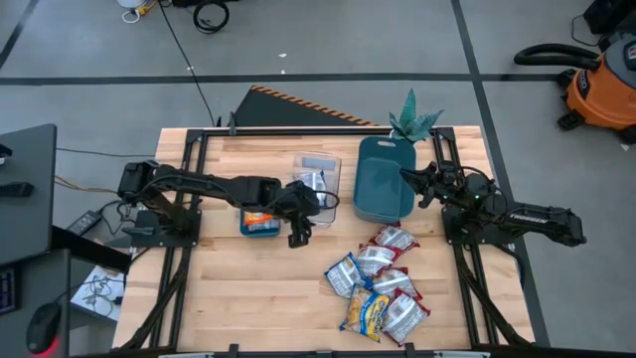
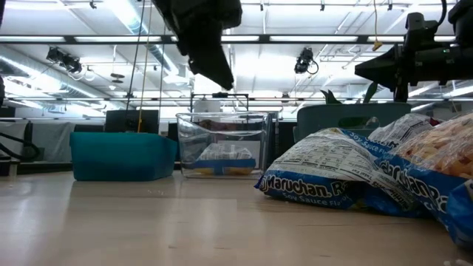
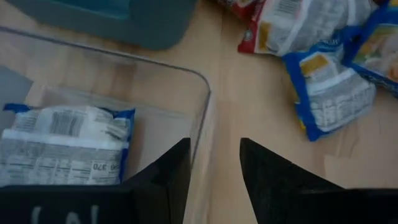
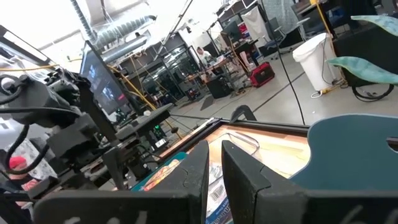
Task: Sort Maruchan noodles
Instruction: Put the blue noodle pack into the transparent bin
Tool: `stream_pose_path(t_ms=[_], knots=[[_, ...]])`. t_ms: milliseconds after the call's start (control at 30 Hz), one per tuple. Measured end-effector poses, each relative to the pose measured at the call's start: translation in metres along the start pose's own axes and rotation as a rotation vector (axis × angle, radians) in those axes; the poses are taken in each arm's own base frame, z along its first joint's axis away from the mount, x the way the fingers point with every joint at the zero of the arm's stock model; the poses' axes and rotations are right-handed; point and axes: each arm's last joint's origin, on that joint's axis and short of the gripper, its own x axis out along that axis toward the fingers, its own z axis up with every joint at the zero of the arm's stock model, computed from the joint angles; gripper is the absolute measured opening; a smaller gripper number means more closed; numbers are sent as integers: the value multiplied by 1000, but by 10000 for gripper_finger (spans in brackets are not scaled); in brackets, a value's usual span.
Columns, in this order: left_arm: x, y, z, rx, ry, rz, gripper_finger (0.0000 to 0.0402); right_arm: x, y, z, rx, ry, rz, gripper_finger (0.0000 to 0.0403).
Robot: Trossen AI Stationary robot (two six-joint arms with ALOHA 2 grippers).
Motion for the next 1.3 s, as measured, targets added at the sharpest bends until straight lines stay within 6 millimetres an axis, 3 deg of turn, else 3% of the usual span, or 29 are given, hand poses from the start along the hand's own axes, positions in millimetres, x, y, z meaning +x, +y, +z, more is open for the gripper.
stream_pose_path(t_ms=[400, 633, 1300], knots=[[14, -32, -10, 49, 53, -29, 143, 0, 1, 1, 3, -14, 6, 50], [28, -45, -5, 61, 97, -35, 143, 1, 1, 2, 5, -23, 11, 50], [31, -52, -2, 136, 115, -39, 143, 1, 1, 2, 4, -19, 10, 50]])
